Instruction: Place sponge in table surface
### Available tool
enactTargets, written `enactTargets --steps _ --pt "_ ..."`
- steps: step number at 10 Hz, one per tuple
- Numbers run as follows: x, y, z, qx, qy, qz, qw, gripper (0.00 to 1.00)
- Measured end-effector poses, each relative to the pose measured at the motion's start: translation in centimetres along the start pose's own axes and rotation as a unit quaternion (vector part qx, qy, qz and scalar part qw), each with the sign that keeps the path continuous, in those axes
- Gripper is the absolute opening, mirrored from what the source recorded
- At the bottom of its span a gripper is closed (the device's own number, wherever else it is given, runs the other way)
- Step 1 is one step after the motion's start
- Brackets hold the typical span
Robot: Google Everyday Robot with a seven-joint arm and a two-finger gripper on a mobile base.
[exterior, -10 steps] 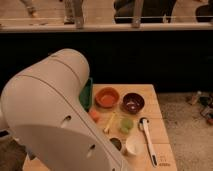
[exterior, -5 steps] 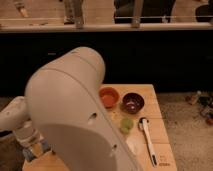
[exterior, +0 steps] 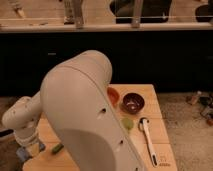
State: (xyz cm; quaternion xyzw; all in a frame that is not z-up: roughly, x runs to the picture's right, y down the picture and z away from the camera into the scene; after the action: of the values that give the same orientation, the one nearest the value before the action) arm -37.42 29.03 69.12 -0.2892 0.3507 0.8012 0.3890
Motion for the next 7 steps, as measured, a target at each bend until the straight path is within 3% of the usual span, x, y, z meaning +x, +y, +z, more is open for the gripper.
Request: enactTargets --steps 5,7 --pt "0.9 3.3 2.2 0.035 -0.020 -0.045 0.9982 0.00" --pt "0.6 3.8 2.5 0.037 -0.032 -0.051 0.9975 0.00"
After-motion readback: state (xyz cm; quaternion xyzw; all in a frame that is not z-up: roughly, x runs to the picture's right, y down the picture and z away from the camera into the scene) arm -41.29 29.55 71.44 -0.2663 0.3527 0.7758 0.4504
